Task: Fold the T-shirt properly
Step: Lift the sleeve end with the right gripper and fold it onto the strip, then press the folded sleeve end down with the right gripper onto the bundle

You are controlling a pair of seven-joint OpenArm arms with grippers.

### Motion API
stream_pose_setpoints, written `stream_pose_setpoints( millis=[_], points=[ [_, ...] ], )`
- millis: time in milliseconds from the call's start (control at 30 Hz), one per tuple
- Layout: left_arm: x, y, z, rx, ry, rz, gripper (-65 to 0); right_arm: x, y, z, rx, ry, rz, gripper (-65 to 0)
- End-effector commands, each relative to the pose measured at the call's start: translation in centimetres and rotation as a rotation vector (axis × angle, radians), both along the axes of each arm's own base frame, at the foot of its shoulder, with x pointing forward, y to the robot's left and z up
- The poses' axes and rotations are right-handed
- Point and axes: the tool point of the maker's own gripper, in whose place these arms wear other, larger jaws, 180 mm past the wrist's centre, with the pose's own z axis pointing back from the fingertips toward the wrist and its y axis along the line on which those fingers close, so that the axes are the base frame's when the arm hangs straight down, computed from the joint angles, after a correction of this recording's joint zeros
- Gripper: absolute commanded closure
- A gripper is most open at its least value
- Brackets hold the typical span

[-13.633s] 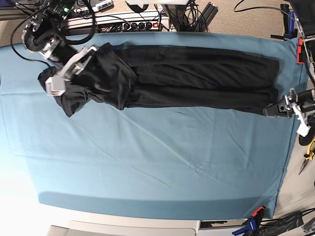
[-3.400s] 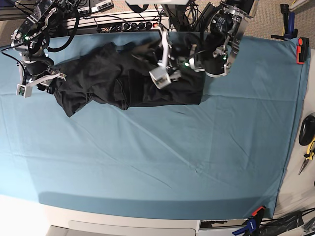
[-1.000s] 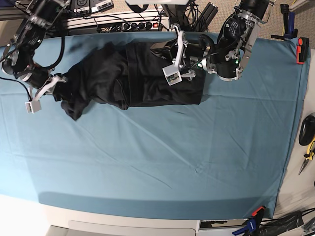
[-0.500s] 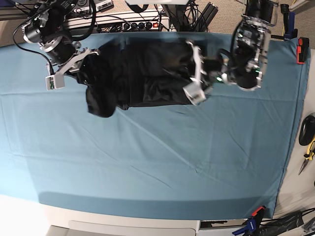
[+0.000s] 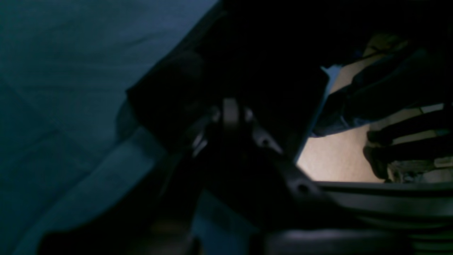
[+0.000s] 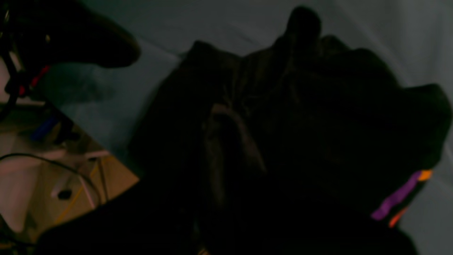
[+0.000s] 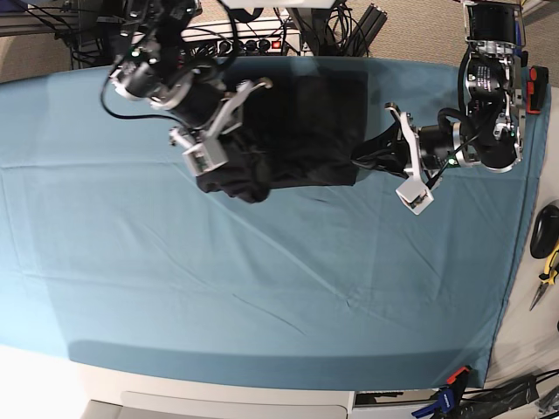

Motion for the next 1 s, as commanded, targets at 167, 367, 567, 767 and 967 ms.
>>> stream_pose_setpoints(
  millis=[167, 367, 567, 767, 967],
  points=[
    [0.6, 0.0, 1.4, -0.03, -0.045, -0.002, 0.0, -0.2, 2.6, 1.5, 0.047, -0.046, 0.066, 0.0],
    [0.6, 0.0, 1.4, -0.03, -0.045, -0.002, 0.0, -0.7, 3.2, 1.6, 0.074, -0.03, 0.09, 0.0],
    [0.6, 0.0, 1.4, -0.03, -0.045, -0.001, 0.0, -1.3, 4.1, 2.2, 0.108, -0.047, 0.155, 0.0],
    [0.6, 0.0, 1.4, -0.031, -0.045, -0.001, 0.0, -1.6, 4.2, 2.1, 0.089, -0.059, 0.189, 0.0],
    [0.6, 0.0, 1.4, -0.031, -0.046, -0.001, 0.0, -2.1, 4.4, 1.3, 0.083, -0.034, 0.221, 0.0]
  ],
)
